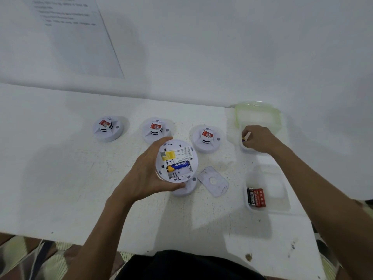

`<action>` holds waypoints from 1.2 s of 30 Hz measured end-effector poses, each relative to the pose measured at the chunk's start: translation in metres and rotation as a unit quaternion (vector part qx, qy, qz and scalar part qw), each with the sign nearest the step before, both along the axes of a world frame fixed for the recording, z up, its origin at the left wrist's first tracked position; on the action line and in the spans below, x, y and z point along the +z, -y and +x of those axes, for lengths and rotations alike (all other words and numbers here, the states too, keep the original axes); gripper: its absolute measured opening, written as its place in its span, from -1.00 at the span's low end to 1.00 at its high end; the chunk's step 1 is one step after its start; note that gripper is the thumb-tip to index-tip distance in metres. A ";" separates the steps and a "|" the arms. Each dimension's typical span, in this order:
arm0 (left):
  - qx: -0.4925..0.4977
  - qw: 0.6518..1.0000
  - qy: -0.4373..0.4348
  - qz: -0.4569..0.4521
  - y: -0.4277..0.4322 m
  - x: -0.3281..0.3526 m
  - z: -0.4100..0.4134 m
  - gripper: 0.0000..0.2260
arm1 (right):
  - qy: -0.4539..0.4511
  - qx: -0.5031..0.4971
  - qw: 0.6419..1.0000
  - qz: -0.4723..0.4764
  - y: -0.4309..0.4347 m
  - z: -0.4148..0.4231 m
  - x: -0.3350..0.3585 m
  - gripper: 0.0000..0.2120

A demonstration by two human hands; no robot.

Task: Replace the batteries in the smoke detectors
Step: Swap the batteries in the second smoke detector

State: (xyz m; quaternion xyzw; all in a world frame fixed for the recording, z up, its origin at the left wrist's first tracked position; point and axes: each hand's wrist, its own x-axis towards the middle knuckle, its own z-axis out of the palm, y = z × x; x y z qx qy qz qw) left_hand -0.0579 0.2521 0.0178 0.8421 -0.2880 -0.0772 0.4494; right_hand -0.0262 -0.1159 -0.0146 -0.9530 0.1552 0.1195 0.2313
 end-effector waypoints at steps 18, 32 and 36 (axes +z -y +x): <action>0.047 0.998 0.042 0.013 0.009 -0.003 0.001 -0.09 | 0.339 -0.053 0.859 0.380 -0.174 -0.106 0.055 -0.81; 0.030 0.997 0.052 -0.048 0.014 -0.002 -0.006 -0.35 | 0.424 -0.068 0.852 0.300 -0.204 -0.116 0.022 -0.70; 0.040 0.997 0.043 -0.050 0.016 -0.003 -0.007 -0.30 | 0.422 -0.068 0.833 0.350 -0.208 -0.120 0.019 -0.78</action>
